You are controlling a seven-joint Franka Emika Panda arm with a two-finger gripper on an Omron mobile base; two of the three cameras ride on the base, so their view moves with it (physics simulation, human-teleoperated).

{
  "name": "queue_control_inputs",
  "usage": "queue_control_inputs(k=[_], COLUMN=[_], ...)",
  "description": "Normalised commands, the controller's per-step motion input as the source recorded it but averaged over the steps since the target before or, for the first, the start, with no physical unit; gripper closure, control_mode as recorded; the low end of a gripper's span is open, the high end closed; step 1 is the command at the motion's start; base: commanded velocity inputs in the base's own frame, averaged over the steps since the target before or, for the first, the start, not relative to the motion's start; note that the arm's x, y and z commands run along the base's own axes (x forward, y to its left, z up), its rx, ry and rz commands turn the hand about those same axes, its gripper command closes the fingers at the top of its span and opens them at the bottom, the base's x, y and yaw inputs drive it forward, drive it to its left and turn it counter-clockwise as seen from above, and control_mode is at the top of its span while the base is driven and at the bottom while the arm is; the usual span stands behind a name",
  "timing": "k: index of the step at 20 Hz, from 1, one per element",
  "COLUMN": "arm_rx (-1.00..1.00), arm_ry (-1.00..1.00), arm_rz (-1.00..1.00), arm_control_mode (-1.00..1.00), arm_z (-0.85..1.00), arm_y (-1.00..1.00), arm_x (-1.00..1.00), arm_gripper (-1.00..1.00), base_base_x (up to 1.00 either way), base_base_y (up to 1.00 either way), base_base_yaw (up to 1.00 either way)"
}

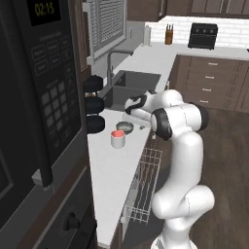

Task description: Pick up the cup and bowl from the counter, place them in the dishwasher, and close the dishwasher door.

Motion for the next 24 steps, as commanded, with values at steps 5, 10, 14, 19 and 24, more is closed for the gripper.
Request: queue_control_inputs(k=[5, 10, 14, 19, 24], arm_rx=[0.00, 0.00, 0.00, 0.00, 0.00], arm_ry=[0.00, 0.00, 0.00, 0.00, 0.00], arm_rz=[0.00, 0.00, 0.00, 0.00, -0.05], arm_control_mode=[-1.00, -1.00, -1.00, -1.00, -1.00], arm_z=[-0.35, -0.31, -0.36, -0.19, -0.05], arm_y=[0.13, 0.03, 0.04, 0.00, -0.09], arm_x=[0.29, 0.23, 0.18, 0.06, -0.03], arm_gripper=[-1.00, -1.00, 1.00, 1.00, 1.00], base_base_x=[0.00, 0.00, 0.00, 0.00, 0.00], base_base_y=[0.00, 0.00, 0.00, 0.00, 0.00], base_base_yaw=[0.00, 0.00, 0.00, 0.00, 0.00])
